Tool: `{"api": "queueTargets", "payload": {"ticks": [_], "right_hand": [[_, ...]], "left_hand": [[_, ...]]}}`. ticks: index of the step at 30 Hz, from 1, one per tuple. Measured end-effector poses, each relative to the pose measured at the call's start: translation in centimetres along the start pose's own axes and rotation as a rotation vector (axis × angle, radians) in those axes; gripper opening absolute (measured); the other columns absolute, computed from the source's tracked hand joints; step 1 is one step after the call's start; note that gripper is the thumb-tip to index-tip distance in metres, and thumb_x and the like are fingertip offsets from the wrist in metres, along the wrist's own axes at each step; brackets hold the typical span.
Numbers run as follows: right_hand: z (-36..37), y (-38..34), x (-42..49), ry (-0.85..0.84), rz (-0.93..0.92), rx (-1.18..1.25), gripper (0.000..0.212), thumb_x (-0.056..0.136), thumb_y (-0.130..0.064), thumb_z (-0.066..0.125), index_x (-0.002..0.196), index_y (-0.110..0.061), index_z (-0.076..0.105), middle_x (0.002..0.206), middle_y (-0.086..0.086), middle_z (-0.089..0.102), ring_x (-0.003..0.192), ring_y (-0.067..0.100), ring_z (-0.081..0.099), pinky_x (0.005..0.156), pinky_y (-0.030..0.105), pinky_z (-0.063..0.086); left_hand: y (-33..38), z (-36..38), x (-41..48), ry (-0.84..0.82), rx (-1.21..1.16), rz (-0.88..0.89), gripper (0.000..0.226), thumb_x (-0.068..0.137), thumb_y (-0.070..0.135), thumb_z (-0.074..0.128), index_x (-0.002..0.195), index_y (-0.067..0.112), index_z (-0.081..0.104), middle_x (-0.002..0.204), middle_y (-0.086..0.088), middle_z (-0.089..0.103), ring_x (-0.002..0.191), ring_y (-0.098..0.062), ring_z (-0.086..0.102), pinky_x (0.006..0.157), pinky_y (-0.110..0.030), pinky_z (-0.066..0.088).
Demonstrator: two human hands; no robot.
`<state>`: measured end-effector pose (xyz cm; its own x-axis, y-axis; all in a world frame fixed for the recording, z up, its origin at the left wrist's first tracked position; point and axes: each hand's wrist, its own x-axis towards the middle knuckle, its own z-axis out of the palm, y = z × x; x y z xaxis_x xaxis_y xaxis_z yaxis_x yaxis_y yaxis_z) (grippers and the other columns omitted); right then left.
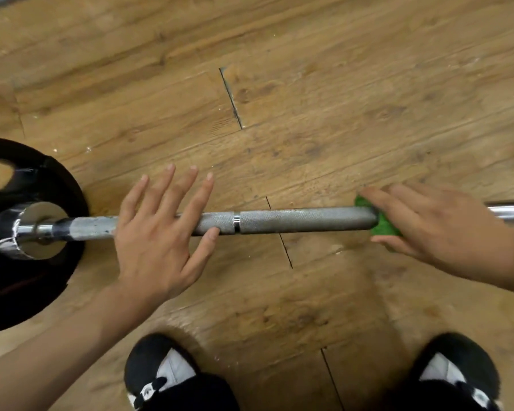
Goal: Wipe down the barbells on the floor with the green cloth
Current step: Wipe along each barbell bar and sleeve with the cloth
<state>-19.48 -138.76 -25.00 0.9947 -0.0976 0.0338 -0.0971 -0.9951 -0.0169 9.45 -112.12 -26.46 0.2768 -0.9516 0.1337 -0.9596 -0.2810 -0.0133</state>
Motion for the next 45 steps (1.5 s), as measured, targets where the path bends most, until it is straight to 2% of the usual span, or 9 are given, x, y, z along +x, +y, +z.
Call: {"api": "queueTargets", "payload": {"ticks": [4,9,14,19,24,31,36,40,45], "right_hand": [[-0.3,1.8,-0.3,-0.024,0.067,0.017,0.061,0.107,-0.049,0.034,0.14,0.0,0.049,0.103,0.019,0.063,0.081,0.041,0.065,0.066,0.048,0.058],[0.9,-3.5,8.2,0.033,0.03,0.074,0.065,0.102,-0.054,0.031,0.13,-0.003,0.059,0.1,0.014,0.062,0.075,0.038,0.064,0.061,0.043,0.055],[1.1,-7.8,13.9,0.031,0.013,0.028,0.066,0.098,-0.055,0.028,0.128,-0.008,0.062,0.096,0.007,0.064,0.071,0.027,0.065,0.054,0.033,0.043],[0.4,-2.4,6.2,0.05,-0.037,0.025,0.056,0.099,-0.047,0.041,0.132,-0.005,0.058,0.104,0.012,0.063,0.084,0.033,0.065,0.07,0.041,0.054],[-0.2,2.1,-2.1,-0.029,0.041,0.008,0.06,0.109,-0.048,0.031,0.145,-0.001,0.043,0.106,0.019,0.063,0.085,0.041,0.065,0.069,0.051,0.057],[1.0,-7.8,6.2,0.043,-0.029,0.14,0.058,0.101,-0.053,0.034,0.132,-0.008,0.054,0.104,0.01,0.064,0.081,0.033,0.066,0.066,0.042,0.057],[1.4,-12.6,9.5,-0.023,-0.082,0.108,0.066,0.1,-0.054,0.039,0.143,-0.005,0.051,0.107,0.01,0.065,0.08,0.027,0.067,0.069,0.038,0.055],[0.5,-8.2,3.8,-0.041,-0.179,0.061,0.064,0.104,-0.046,0.036,0.152,-0.003,0.037,0.118,0.015,0.064,0.089,0.03,0.064,0.072,0.042,0.056],[-0.9,-1.0,-4.8,-0.036,-0.044,0.085,0.066,0.107,-0.044,0.04,0.157,-0.003,0.027,0.135,0.018,0.053,0.1,0.034,0.056,0.085,0.046,0.049]], "left_hand": [[-0.7,0.8,1.5,0.057,-0.002,-0.001,0.062,0.107,0.05,0.033,0.157,0.016,0.047,0.156,-0.013,0.052,0.151,-0.036,0.04,0.122,-0.056,0.031],[-1.4,1.5,2.9,0.093,0.004,0.002,0.064,0.106,0.053,0.035,0.157,0.017,0.048,0.155,-0.008,0.055,0.151,-0.035,0.04,0.122,-0.055,0.031],[-1.7,1.7,3.3,0.117,0.011,0.014,0.064,0.107,0.053,0.035,0.156,0.016,0.048,0.156,-0.007,0.053,0.151,-0.035,0.04,0.122,-0.054,0.032],[-1.2,1.7,2.4,0.151,0.011,0.015,0.062,0.106,0.051,0.036,0.156,0.016,0.049,0.157,-0.006,0.052,0.151,-0.035,0.04,0.121,-0.055,0.034],[-0.3,1.7,0.5,0.193,0.013,0.017,0.06,0.106,0.048,0.038,0.154,0.015,0.051,0.158,-0.007,0.05,0.152,-0.036,0.038,0.12,-0.058,0.033],[1.0,1.5,-2.7,0.199,0.045,0.033,0.062,0.105,0.05,0.038,0.158,0.017,0.045,0.163,-0.011,0.043,0.154,-0.04,0.034,0.123,-0.059,0.025],[1.2,1.5,-4.5,0.172,0.088,0.07,0.063,0.105,0.051,0.04,0.16,0.019,0.042,0.165,-0.012,0.04,0.155,-0.04,0.032,0.123,-0.059,0.022],[1.5,1.6,-4.7,0.154,0.082,0.049,0.065,0.104,0.056,0.04,0.157,0.019,0.046,0.163,-0.012,0.043,0.153,-0.043,0.034,0.123,-0.06,0.021],[1.4,1.5,-3.6,0.133,0.011,0.016,0.062,0.105,0.054,0.039,0.149,0.014,0.058,0.156,-0.012,0.051,0.15,-0.046,0.037,0.117,-0.061,0.032]]}}
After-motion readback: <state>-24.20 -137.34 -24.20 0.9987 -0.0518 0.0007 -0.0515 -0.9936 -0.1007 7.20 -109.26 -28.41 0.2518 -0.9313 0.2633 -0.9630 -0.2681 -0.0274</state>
